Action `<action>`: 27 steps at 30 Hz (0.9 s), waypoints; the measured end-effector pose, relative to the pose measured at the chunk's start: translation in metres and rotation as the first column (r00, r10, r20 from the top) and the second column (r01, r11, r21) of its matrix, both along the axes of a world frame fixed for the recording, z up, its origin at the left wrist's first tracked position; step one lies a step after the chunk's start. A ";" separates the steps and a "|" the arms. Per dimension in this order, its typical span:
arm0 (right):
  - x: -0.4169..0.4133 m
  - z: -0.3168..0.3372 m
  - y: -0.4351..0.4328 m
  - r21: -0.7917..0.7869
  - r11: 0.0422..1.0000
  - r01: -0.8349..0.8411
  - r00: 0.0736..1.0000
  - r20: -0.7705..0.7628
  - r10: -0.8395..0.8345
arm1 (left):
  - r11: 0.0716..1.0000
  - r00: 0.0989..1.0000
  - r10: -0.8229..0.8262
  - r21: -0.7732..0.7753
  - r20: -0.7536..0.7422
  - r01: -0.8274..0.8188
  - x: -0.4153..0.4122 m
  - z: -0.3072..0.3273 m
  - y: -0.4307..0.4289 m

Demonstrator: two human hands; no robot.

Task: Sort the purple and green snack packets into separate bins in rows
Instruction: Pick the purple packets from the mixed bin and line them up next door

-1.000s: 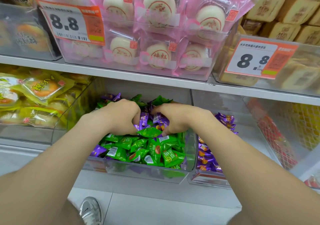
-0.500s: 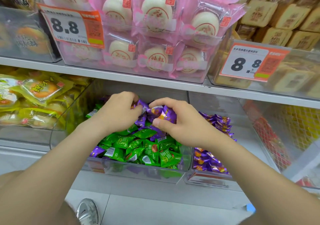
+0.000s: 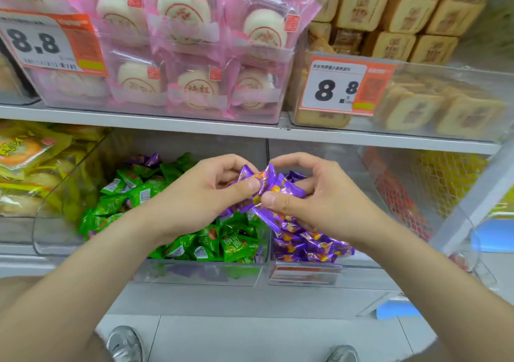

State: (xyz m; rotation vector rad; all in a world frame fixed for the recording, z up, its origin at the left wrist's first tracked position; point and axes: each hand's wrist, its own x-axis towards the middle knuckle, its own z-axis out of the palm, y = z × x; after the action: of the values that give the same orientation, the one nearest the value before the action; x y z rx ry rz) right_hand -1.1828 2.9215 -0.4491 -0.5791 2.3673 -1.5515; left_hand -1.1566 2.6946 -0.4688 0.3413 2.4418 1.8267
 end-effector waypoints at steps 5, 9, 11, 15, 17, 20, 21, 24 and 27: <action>-0.014 -0.001 0.055 -0.004 0.991 0.133 0.987 0.087 -0.132 | 0.961 0.954 0.037 -0.252 -0.298 -0.116 0.005 -0.010 0.027; -0.025 -0.013 0.103 0.056 0.998 0.035 0.977 0.210 -0.046 | 0.866 0.867 -0.085 -0.467 -0.491 -0.180 0.012 -0.014 0.048; -0.029 -0.022 0.122 0.200 0.980 -0.014 0.993 0.121 -0.011 | 0.804 0.825 -0.175 -0.561 -0.538 -0.196 0.011 -0.017 0.058; -0.036 -0.040 0.149 0.518 0.855 0.013 0.994 -0.097 0.044 | 0.740 0.797 -0.253 -0.640 -0.549 -0.205 0.008 -0.023 0.075; -0.037 -0.051 0.157 0.566 0.824 0.031 0.993 -0.115 0.042 | 0.719 0.792 -0.277 -0.664 -0.544 -0.205 0.006 -0.025 0.083; -0.035 -0.065 0.159 0.628 0.777 0.052 0.979 -0.186 0.085 | 0.707 0.796 -0.280 -0.676 -0.536 -0.206 0.003 -0.028 0.092; -0.034 -0.066 0.158 0.651 0.758 0.041 0.971 -0.206 0.124 | 0.700 0.795 -0.281 -0.681 -0.538 -0.213 0.002 -0.029 0.094; -0.035 -0.070 0.151 0.685 0.728 0.036 0.956 -0.234 0.174 | 0.698 0.796 -0.269 -0.679 -0.542 -0.227 0.000 -0.032 0.098; -0.040 -0.074 0.146 0.711 0.702 0.034 0.950 -0.242 0.199 | 0.701 0.802 -0.255 -0.674 -0.540 -0.232 -0.001 -0.034 0.099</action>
State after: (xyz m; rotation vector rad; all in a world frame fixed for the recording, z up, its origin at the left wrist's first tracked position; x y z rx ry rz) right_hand -1.2231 3.0671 -0.5235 -0.7444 2.8341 -0.4081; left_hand -1.1578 2.7937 -0.5031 0.9725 3.2917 0.6126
